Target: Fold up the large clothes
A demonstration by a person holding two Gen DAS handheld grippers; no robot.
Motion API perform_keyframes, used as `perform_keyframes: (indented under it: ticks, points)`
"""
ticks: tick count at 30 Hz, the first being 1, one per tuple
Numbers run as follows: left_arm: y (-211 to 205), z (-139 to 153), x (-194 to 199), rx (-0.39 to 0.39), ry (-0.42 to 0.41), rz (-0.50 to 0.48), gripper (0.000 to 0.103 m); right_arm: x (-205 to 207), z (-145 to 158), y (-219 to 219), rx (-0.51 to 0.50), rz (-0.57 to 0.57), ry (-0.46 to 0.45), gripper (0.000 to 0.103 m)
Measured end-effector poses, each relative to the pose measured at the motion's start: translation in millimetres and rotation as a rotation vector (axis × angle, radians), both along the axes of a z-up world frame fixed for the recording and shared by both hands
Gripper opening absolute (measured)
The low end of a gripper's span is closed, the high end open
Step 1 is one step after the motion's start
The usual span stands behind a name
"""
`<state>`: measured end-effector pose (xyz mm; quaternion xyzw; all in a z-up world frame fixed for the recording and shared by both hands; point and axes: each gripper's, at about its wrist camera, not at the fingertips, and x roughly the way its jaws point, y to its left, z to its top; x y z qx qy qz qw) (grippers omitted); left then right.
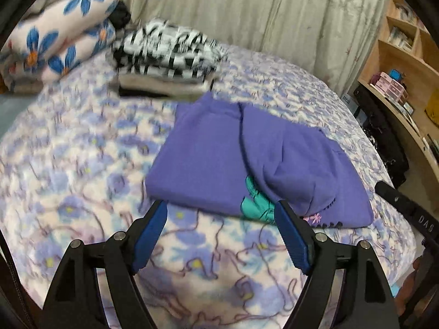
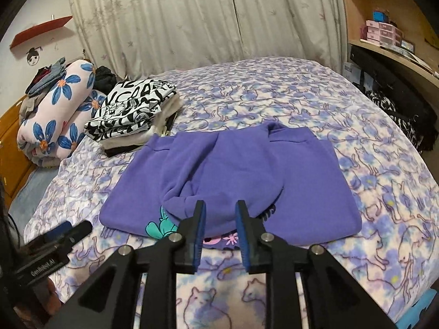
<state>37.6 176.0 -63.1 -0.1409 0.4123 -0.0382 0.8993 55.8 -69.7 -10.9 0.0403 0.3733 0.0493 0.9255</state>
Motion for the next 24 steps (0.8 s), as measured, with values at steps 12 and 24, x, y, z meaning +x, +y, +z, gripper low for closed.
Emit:
perform_keyframes:
  ticks: [12, 24]
  points:
    - [29, -93, 46, -0.294, 0.140, 0.066, 0.079, 41, -27, 28, -0.070, 0.044, -0.009, 0.022]
    - [35, -122, 109, -0.327, 0.097, 0.157, 0.079, 99, -101, 52, -0.106, 0.070, 0.098, 0.021]
